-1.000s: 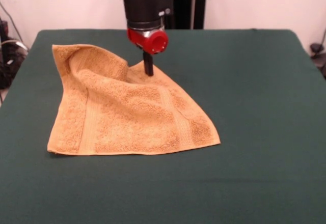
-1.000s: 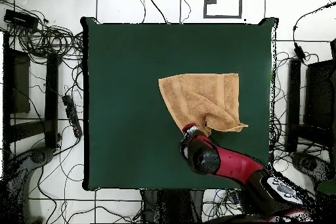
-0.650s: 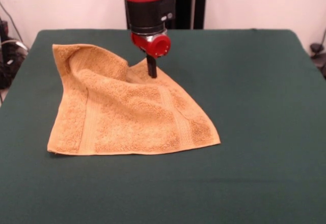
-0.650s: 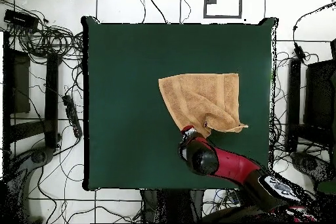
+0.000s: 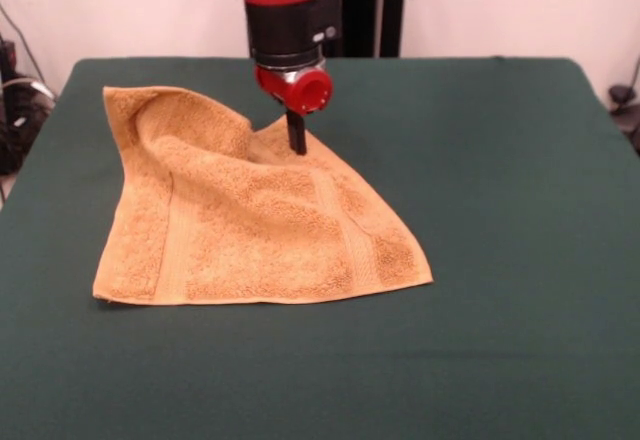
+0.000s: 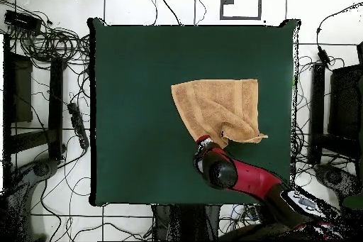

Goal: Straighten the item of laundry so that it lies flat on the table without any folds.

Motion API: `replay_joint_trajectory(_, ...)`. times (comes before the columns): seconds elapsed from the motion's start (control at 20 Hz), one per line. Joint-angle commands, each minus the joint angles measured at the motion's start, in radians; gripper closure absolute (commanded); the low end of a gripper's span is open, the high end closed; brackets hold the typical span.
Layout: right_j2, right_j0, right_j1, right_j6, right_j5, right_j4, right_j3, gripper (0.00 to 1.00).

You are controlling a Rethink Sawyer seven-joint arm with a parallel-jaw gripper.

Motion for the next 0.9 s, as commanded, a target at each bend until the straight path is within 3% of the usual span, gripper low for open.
replay_joint_trajectory(0.05, 0.087, 0.007, 0.127, 0.145, -0.069, 0.08, -0.098, 1.0)
replay_joint_trajectory(0.9, 0.102, 0.179, 0.121, 0.303, -0.204, 0.305, -0.016, 1.0)
